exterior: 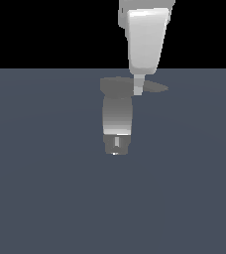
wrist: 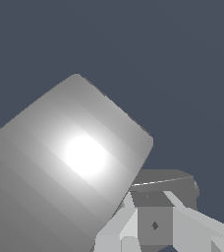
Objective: Turn on the faucet by rotating a designated handle.
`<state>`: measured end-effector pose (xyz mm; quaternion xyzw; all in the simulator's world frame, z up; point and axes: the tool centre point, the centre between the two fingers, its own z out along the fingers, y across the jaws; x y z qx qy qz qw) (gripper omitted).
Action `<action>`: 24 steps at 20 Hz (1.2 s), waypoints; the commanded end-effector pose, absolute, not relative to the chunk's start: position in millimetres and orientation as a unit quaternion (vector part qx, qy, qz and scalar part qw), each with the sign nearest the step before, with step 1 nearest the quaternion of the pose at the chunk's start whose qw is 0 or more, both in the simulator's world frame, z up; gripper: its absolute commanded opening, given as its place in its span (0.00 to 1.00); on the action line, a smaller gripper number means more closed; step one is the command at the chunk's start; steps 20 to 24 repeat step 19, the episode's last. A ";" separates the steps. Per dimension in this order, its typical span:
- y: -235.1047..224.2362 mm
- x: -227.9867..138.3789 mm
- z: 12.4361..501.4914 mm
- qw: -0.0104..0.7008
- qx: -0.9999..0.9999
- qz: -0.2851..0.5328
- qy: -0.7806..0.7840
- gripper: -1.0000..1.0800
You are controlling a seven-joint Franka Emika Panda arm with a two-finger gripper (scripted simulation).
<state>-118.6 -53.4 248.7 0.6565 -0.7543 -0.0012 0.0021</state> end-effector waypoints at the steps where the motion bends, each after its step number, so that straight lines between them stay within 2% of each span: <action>1: -66.0 -110.2 248.5 0.000 0.654 0.000 -0.756 0.00; 18: -132.2 -72.0 248.6 0.000 0.649 0.000 -0.761 0.00; 24: -132.2 -72.0 248.6 0.000 0.649 0.000 -0.761 0.00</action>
